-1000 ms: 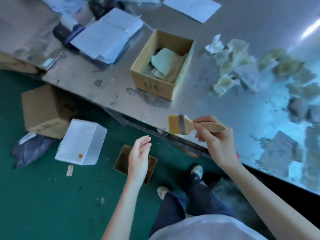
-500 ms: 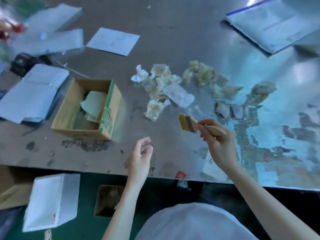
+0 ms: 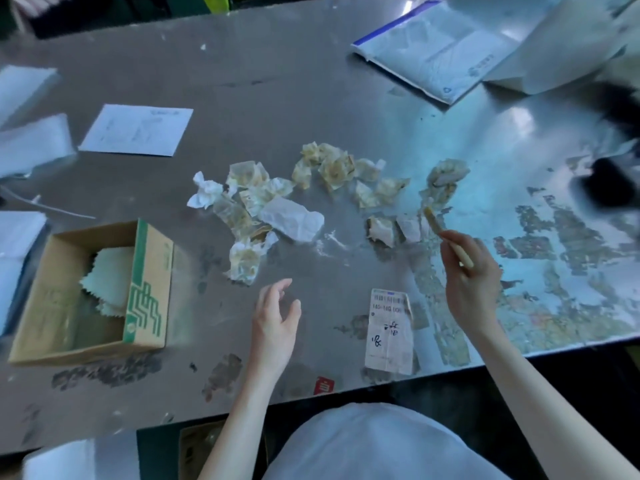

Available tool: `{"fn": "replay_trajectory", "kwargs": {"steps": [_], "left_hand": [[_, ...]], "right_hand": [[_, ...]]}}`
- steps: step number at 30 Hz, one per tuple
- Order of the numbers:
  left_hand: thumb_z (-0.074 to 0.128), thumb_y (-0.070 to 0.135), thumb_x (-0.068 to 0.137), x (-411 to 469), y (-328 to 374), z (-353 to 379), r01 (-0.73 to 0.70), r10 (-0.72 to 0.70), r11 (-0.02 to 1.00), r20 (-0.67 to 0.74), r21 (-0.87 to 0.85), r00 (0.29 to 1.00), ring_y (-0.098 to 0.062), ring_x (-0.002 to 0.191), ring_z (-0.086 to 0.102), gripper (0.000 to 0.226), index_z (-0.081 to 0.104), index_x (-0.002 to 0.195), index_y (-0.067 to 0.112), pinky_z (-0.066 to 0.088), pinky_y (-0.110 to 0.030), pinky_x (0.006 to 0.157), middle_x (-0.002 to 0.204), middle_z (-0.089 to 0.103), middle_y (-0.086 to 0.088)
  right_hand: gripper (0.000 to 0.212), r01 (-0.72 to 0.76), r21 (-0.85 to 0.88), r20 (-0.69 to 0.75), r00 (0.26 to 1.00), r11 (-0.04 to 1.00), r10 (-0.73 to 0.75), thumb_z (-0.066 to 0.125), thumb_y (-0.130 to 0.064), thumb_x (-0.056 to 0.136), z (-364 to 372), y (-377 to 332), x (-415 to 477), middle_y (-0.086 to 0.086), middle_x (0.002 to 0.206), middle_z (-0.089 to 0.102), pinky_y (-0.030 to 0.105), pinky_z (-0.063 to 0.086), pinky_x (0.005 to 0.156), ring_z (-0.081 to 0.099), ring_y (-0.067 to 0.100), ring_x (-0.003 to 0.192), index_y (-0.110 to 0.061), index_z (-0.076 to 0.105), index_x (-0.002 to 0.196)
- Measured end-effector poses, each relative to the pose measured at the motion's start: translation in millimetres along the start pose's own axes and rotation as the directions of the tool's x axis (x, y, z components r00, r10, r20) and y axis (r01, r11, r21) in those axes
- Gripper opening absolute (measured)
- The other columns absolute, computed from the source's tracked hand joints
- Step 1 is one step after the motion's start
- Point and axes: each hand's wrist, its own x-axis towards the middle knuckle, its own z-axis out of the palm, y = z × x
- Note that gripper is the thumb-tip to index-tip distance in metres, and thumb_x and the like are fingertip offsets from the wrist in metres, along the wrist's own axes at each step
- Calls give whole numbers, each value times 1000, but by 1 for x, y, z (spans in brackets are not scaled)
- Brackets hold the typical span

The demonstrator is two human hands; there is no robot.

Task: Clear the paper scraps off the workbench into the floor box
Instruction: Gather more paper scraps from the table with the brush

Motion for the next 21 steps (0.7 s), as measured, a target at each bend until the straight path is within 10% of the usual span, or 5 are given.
{"fn": "replay_trajectory", "kwargs": {"steps": [11, 21], "left_hand": [[65, 7, 85, 27, -24, -30, -153, 182, 958, -104, 244, 978, -28, 122, 44, 37, 57, 121, 10, 31, -39, 104, 125, 49, -9], [67, 4, 82, 52, -46, -41, -109, 150, 965, -164, 239, 975, -28, 125, 36, 42, 54, 122, 7, 28, -38, 103, 132, 40, -14]], "right_hand": [[21, -11, -45, 171, 985, 999, 19, 51, -17, 96, 45, -6, -18, 4, 91, 56, 32, 38, 63, 54, 21, 75, -19, 66, 111], [25, 138, 9, 198, 971, 990, -137, 53, -20, 92, 64, -26, -25, 3, 90, 60, 18, 37, 62, 53, 12, 73, -13, 67, 112]]}}
